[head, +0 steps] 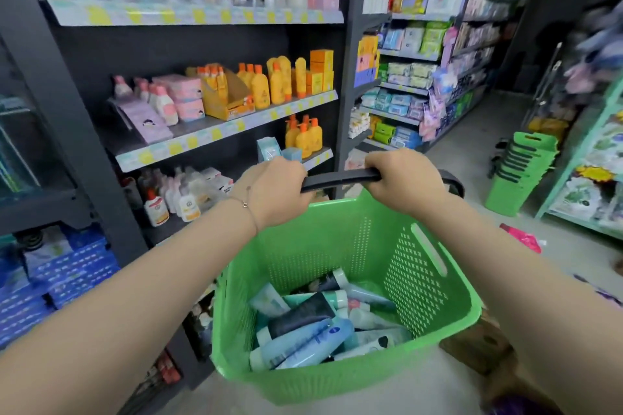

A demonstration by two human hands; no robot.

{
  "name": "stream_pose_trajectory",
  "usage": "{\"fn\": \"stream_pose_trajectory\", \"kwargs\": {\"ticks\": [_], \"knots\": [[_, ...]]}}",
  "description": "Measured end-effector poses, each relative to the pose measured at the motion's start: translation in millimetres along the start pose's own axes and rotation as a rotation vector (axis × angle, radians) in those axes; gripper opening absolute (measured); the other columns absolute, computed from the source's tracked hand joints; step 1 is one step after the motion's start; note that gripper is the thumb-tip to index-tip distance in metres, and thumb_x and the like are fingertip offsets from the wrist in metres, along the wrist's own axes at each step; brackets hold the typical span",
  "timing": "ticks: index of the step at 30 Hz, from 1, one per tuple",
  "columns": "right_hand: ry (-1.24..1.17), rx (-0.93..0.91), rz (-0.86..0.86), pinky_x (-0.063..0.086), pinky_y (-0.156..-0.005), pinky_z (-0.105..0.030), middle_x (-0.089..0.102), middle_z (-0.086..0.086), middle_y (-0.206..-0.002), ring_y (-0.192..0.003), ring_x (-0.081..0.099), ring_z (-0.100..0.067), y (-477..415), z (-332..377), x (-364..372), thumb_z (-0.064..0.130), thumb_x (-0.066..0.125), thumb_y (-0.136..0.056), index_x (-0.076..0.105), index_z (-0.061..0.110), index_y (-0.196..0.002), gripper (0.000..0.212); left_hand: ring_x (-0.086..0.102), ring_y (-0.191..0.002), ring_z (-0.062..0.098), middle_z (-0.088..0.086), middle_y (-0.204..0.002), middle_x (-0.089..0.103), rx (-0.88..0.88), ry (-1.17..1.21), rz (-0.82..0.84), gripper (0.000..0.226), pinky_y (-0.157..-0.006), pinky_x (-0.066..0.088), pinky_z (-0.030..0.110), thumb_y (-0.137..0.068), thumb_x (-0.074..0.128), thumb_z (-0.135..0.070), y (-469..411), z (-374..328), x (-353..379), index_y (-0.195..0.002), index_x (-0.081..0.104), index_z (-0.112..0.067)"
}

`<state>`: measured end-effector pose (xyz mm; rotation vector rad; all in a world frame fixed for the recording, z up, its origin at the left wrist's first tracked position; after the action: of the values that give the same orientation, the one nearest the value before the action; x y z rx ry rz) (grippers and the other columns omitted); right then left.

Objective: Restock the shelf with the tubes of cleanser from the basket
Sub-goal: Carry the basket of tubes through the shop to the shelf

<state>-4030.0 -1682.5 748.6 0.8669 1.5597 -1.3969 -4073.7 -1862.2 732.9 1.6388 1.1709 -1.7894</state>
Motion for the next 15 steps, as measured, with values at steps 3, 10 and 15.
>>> {"fn": "stream_pose_trajectory", "kwargs": {"ticks": [3,10,15], "knots": [[-0.004,-0.009,-0.029,0.036,-0.057,-0.030,0.051,-0.001,-0.067,-0.066,0.049,-0.028,-30.0,-8.2,-6.7,0.023,0.057,-0.088,0.054,0.017,-0.079,0.011,0.050,-0.058,0.025,0.002,-0.062,0.045,0.004,-0.015,-0.046,0.036,-0.063,0.052,0.040,-0.091,0.050,-0.038,-25.9,9.6,-13.5,-0.060,0.038,-0.023],[-0.021,-0.017,-0.087,0.028,-0.052,-0.028,0.046,-0.001,-0.063,-0.067,0.046,-0.028,-113.1,-39.0,-1.6,0.019,0.057,-0.086,0.048,0.020,-0.074,0.015,0.049,-0.057,0.019,0.000,-0.061,0.045,-0.031,-0.113,-0.059,0.029,-0.051,0.038,0.031,-0.094,0.046,-0.034,-99.4,29.6,-32.1,-0.071,0.048,-0.016],[-0.067,-0.083,-0.094,0.033,-0.060,-0.030,0.041,0.002,-0.061,-0.068,0.045,-0.028,-163.6,-60.4,21.6,0.016,0.056,-0.083,0.053,0.017,-0.077,0.007,0.051,-0.061,0.022,0.000,-0.064,0.046,-0.071,-0.189,-0.045,0.027,-0.051,0.036,0.030,-0.095,0.044,-0.032,-140.9,44.3,-25.8,-0.077,0.052,-0.014]]}}
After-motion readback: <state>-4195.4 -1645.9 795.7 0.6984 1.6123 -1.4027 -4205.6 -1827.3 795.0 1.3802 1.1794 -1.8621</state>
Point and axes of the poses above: each hand's wrist, its own y-axis away from the middle knuckle, its own x-axis out of the palm, z = x × y, the point moved 4 cm from there along -y, towards the middle knuckle
